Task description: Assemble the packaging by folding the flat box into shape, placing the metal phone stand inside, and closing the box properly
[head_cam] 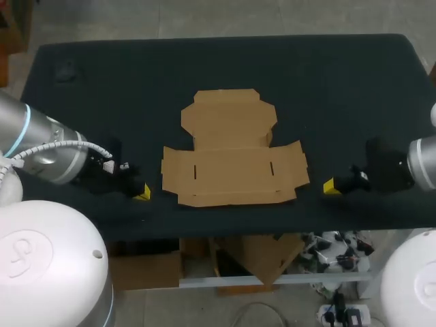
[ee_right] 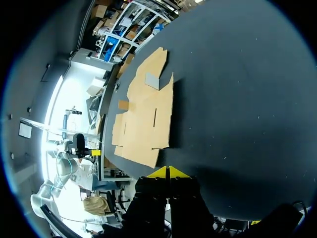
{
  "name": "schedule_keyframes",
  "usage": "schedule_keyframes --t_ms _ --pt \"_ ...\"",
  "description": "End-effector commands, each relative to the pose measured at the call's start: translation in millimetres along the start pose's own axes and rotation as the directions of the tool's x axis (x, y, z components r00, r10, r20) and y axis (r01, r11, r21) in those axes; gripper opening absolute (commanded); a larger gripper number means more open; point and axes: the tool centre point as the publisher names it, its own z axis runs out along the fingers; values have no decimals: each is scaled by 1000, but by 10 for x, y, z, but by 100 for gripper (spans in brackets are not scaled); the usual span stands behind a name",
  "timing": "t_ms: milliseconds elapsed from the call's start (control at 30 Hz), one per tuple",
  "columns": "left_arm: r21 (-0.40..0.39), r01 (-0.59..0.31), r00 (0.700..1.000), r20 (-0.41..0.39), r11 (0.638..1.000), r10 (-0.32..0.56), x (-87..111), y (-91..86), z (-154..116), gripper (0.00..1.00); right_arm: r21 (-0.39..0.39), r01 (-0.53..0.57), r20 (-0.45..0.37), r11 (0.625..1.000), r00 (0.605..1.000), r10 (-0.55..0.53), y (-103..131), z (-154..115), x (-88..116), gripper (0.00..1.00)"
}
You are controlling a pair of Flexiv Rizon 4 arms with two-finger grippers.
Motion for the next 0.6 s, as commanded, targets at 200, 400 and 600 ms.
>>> schedule_keyframes --t_ms 200,400,600 --pt "-17 -7 1000 -28 1000 7 -28 57 145 0 14 1 -33 1000 999 0 -35 138 -91 0" --pt "-41 -6 998 -61 999 3 -57 62 251 0 44 5 -49 999 999 -3 -9 265 -102 0" --pt "-65 -6 997 -80 998 1 -71 54 350 0 63 15 -62 998 998 -11 7 383 -81 0"
